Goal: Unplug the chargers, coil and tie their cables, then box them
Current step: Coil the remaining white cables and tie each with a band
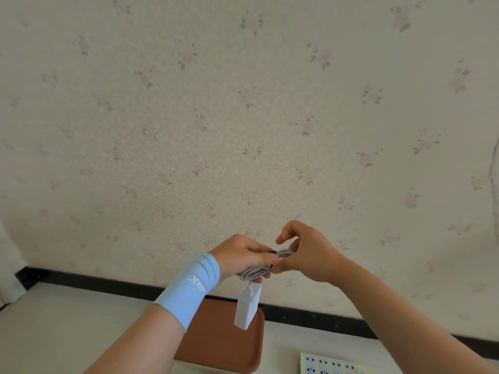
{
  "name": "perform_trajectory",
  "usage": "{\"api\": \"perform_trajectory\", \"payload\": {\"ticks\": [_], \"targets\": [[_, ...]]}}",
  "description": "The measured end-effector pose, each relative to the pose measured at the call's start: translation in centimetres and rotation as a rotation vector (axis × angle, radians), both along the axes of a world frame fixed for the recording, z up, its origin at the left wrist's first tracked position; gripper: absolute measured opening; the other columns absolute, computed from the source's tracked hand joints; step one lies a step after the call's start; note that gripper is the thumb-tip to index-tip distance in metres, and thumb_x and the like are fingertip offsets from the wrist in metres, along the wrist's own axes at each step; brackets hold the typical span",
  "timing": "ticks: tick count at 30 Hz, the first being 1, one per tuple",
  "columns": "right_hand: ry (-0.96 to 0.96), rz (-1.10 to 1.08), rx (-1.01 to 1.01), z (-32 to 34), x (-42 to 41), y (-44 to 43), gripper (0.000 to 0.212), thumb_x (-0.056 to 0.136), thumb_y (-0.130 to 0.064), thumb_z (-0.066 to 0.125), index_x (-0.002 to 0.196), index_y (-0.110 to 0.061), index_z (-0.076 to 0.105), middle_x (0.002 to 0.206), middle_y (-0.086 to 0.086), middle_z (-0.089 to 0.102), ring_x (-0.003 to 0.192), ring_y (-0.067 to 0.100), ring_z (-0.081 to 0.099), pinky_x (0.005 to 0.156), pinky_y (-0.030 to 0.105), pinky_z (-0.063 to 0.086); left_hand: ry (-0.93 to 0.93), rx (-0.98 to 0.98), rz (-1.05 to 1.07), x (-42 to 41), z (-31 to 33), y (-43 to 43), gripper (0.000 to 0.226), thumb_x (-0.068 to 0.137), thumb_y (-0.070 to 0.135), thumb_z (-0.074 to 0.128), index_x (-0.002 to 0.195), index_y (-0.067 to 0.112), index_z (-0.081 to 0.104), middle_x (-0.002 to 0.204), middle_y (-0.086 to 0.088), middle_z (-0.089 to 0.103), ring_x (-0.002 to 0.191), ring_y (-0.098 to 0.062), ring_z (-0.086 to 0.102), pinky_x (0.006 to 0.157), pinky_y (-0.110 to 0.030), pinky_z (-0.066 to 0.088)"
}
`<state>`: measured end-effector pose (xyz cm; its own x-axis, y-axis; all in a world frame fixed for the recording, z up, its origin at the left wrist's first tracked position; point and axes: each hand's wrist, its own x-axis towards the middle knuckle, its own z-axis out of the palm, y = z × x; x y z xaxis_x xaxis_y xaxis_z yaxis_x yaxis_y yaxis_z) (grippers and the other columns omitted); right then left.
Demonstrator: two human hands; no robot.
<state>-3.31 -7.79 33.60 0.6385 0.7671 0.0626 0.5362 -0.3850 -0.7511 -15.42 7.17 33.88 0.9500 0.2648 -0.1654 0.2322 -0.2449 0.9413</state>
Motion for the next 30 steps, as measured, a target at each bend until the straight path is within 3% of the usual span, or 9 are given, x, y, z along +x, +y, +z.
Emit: {"api": "perform_trajectory", "payload": {"ticks": [3, 7, 10, 13, 16, 22, 26, 28, 30], "targets": [[-0.012, 0.022, 0.027, -0.5, -0.1, 0.1, 0.052, 0.064, -0.026, 0.094, 0.100, -0.031, 0.056, 0.095, -0.005, 0.064, 0.074, 0.014, 0.059, 0.067, 0.030, 0.057, -0.006, 0.099, 0.007, 0.3, -0.4, 0.1, 0.026, 0.081, 0.019, 0.077, 0.107, 0.013, 0.076, 0.089, -0.006, 0.077, 0.085, -0.019, 0.074, 0.081, -0.035, 0.061], [0.005, -0.008, 0.128, -0.1, -0.2, 0.4, 0.076, 0.066, -0.023, 0.094, 0.126, -0.038, 0.049, 0.118, -0.016, 0.056, 0.102, 0.007, 0.059, 0.074, 0.017, 0.053, -0.066, -0.071, 0.090, 0.5, -0.6, 0.7, 0.021, 0.085, 0.014, 0.074, 0.105, 0.006, 0.074, 0.090, -0.014, 0.076, 0.087, -0.027, 0.074, 0.081, -0.038, 0.060], [0.149, -0.089, 0.187, -0.3, -0.4, 0.7, 0.081, 0.074, -0.026, 0.089, 0.136, -0.039, 0.040, 0.119, -0.012, 0.056, 0.102, 0.006, 0.063, 0.074, 0.020, 0.055, -0.141, -0.168, 0.214, 1.1, -0.7, 0.4, 0.017, 0.088, 0.012, 0.071, 0.104, 0.005, 0.073, 0.091, -0.016, 0.075, 0.083, -0.027, 0.074, 0.080, -0.041, 0.061], [0.408, -0.076, 0.191, -1.0, -0.4, 1.3, 0.047, 0.085, -0.027, 0.080, 0.125, -0.021, 0.057, 0.108, -0.003, 0.073, 0.096, 0.013, 0.072, 0.090, 0.039, 0.059, -0.206, -0.232, 0.324, 1.8, -0.9, -0.1, 0.015, 0.090, 0.011, 0.069, 0.103, 0.006, 0.073, 0.093, -0.015, 0.076, 0.080, -0.024, 0.073, 0.078, -0.038, 0.061], [0.466, -0.038, 0.245, -1.1, -0.6, 1.5, 0.015, 0.093, -0.023, 0.072, 0.106, -0.016, 0.074, 0.096, -0.001, 0.078, 0.092, 0.014, 0.075, 0.097, 0.043, 0.056, -0.241, -0.090, 0.388, 2.1, -1.2, 0.1, 0.021, 0.088, 0.019, 0.072, 0.108, 0.012, 0.074, 0.095, 0.000, 0.077, 0.088, -0.014, 0.073, 0.085, -0.030, 0.058], [0.431, -0.021, 0.318, -1.3, -1.0, 1.9, 0.011, 0.089, -0.014, 0.075, 0.100, -0.016, 0.078, 0.090, 0.003, 0.079, 0.087, 0.017, 0.075, 0.093, 0.033, 0.057, -0.201, 0.272, 0.226, 0.9, -0.4, 1.8, 0.020, 0.085, 0.024, 0.074, 0.105, 0.020, 0.070, 0.095, 0.006, 0.075, 0.089, -0.006, 0.071, 0.077, -0.021, 0.055], [0.322, 0.111, 0.174, -2.1, -1.0, 2.4, 0.054, 0.080, -0.032, 0.084, 0.130, -0.031, 0.062, 0.127, -0.013, 0.066, 0.121, 0.004, 0.058, 0.102, 0.029, 0.045, -0.271, 0.194, 0.315, 0.5, -0.7, 2.3, 0.024, 0.084, 0.018, 0.075, 0.106, 0.020, 0.066, 0.095, 0.002, 0.075, 0.085, -0.013, 0.072, 0.072, -0.027, 0.059], [0.292, 0.178, -0.011, -3.3, -1.0, 2.7, 0.092, 0.070, -0.042, 0.089, 0.148, -0.038, 0.041, 0.147, -0.016, 0.046, 0.137, 0.005, 0.038, 0.111, 0.035, 0.036, -0.299, 0.013, 0.347, 0.4, -1.0, 2.3, 0.032, 0.088, 0.012, 0.070, 0.117, 0.021, 0.060, 0.102, -0.001, 0.074, 0.087, -0.017, 0.073, 0.074, -0.033, 0.060], [0.295, 0.242, -0.107, -4.5, -1.2, 3.2, 0.104, 0.064, -0.048, 0.090, 0.150, -0.042, 0.033, 0.152, -0.015, 0.040, 0.142, 0.008, 0.033, 0.116, 0.039, 0.032, -0.326, -0.206, 0.356, 0.1, -1.5, 2.4, 0.033, 0.093, 0.007, 0.064, 0.123, 0.018, 0.057, 0.107, -0.008, 0.071, 0.092, -0.023, 0.073, 0.077, -0.042, 0.060]]}}
